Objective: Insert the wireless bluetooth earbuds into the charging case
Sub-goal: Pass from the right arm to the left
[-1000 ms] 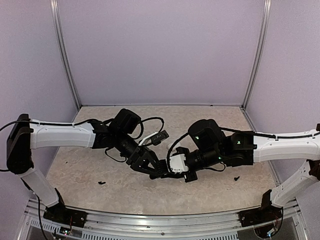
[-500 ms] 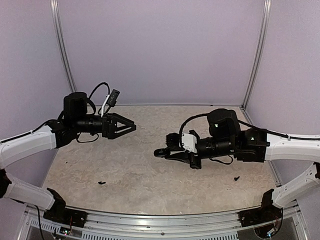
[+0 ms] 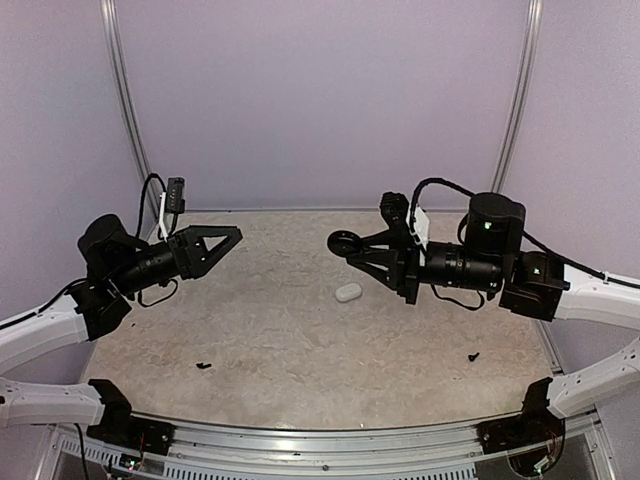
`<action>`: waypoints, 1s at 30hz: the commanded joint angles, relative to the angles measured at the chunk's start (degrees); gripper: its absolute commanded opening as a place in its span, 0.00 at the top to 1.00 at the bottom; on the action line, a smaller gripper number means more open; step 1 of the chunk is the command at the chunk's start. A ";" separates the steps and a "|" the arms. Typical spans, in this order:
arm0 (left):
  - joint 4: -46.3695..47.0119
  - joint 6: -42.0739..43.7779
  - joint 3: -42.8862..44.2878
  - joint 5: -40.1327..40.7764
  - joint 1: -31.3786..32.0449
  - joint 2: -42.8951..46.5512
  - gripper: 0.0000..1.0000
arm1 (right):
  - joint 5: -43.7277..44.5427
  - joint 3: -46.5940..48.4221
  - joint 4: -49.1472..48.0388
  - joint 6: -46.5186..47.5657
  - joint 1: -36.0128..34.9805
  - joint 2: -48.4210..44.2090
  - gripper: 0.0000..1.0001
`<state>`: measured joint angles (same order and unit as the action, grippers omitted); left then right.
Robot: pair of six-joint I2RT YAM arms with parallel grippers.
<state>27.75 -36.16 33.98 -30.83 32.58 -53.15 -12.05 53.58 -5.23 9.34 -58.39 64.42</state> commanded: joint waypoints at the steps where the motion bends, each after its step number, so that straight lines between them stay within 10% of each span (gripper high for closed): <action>1: 1.66 4.80 2.34 1.70 5.56 -1.82 0.01 | -1.95 0.06 -2.82 -4.38 1.10 0.17 1.00; 17: 5.46 2.18 7.59 16.31 18.25 -13.35 0.22 | 31.52 4.16 -1.61 10.72 -6.17 10.52 1.00; 30: -8.07 32.04 9.34 15.17 18.40 -6.82 0.23 | -3.75 8.81 7.47 -1.10 -1.21 9.59 1.00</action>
<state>25.15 -12.97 40.53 -15.09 50.68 -60.64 -0.95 60.64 -0.97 13.39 -61.49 75.44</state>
